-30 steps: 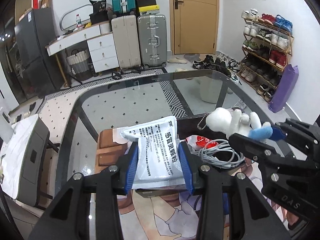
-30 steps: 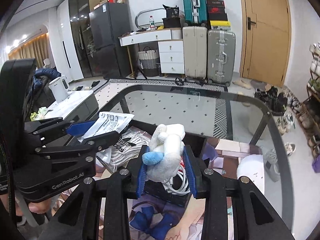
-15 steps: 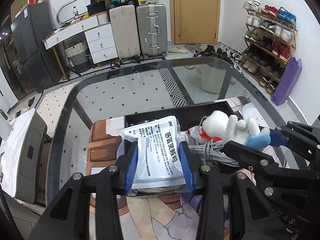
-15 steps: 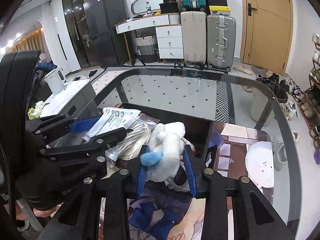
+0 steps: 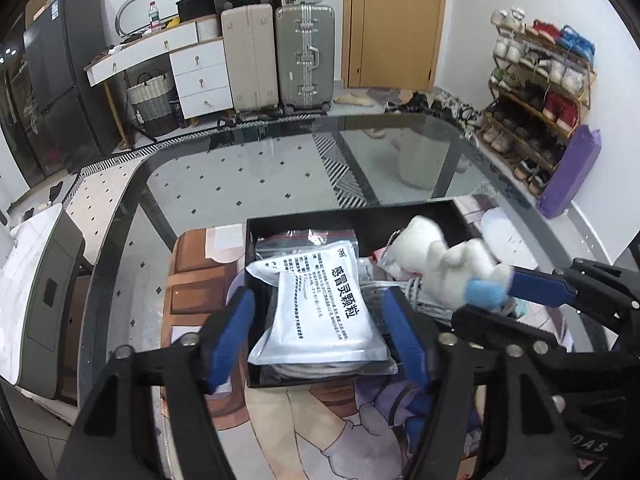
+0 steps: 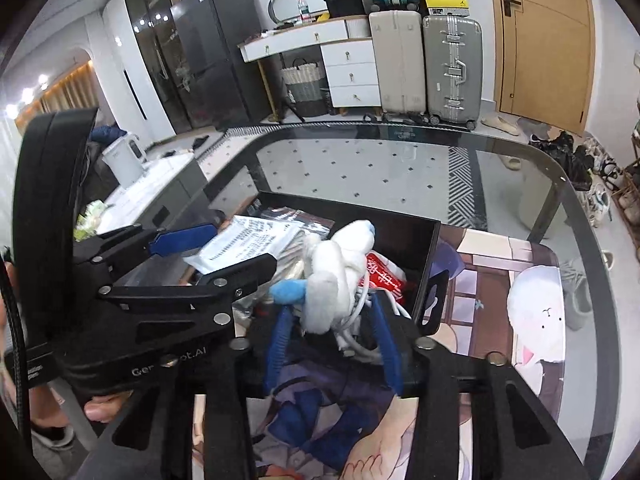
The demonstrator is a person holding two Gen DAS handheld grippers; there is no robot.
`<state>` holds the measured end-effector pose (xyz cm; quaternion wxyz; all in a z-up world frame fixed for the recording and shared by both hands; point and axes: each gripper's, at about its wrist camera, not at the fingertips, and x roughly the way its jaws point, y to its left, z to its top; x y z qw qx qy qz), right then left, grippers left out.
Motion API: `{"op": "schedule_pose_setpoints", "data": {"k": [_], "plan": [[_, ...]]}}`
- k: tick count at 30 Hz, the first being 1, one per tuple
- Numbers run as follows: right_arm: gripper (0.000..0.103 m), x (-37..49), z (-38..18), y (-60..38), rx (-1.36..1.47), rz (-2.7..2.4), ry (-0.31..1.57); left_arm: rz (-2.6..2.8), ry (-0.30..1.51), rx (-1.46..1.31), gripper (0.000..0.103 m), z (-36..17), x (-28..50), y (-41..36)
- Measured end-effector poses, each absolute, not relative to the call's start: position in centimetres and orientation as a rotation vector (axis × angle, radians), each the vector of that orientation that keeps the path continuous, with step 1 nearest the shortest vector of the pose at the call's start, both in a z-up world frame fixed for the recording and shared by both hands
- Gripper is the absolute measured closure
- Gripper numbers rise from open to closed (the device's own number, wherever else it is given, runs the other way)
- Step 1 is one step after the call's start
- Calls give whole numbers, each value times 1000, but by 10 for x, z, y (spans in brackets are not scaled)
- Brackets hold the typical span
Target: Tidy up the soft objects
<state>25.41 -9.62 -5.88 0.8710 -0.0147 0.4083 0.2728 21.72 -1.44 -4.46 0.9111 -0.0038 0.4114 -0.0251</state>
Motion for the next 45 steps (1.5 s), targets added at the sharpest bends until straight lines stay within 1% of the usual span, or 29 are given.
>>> {"op": "schedule_pose_setpoints", "data": {"k": [1, 8, 10, 14, 16, 17, 18, 20, 23, 26, 35, 37, 39, 45], "plan": [[55, 253, -57, -98, -22, 570, 852, -54, 837, -11, 25, -42, 215, -13], [55, 245, -40, -114, -2, 536, 824, -69, 810, -24, 25, -29, 205, -10], [52, 240, -37, -117, -10, 521, 815, -71, 801, -32, 25, -26, 200, -10], [39, 227, -31, -122, 0, 506, 804, -66, 784, -29, 25, -23, 188, -13], [34, 217, -28, -124, 10, 504, 792, -77, 780, -29, 25, -20, 181, -14], [28, 210, -25, -125, 3, 493, 775, -88, 775, -32, 25, -18, 174, -15], [17, 204, -23, -125, -6, 484, 756, -94, 771, -31, 25, -16, 170, -15], [11, 191, -18, -126, -26, 472, 706, -86, 742, -35, 25, -11, 158, -13], [10, 172, -13, -131, -36, 462, 665, -64, 702, -29, 25, -6, 141, -11], [6, 155, -13, -140, 8, 460, 656, -61, 674, -27, 24, -5, 124, -10], [5, 107, -16, -141, 47, 497, 645, -82, 649, 0, 24, -13, 78, -16], [5, 94, -16, -143, 52, 489, 620, -71, 635, 2, 24, -14, 67, -15], [1, 78, -18, -145, 56, 462, 583, -63, 609, 4, 24, -16, 54, -15], [1, 34, -20, -151, -10, 427, 468, -70, 496, 39, 23, -18, 8, -17]]}}
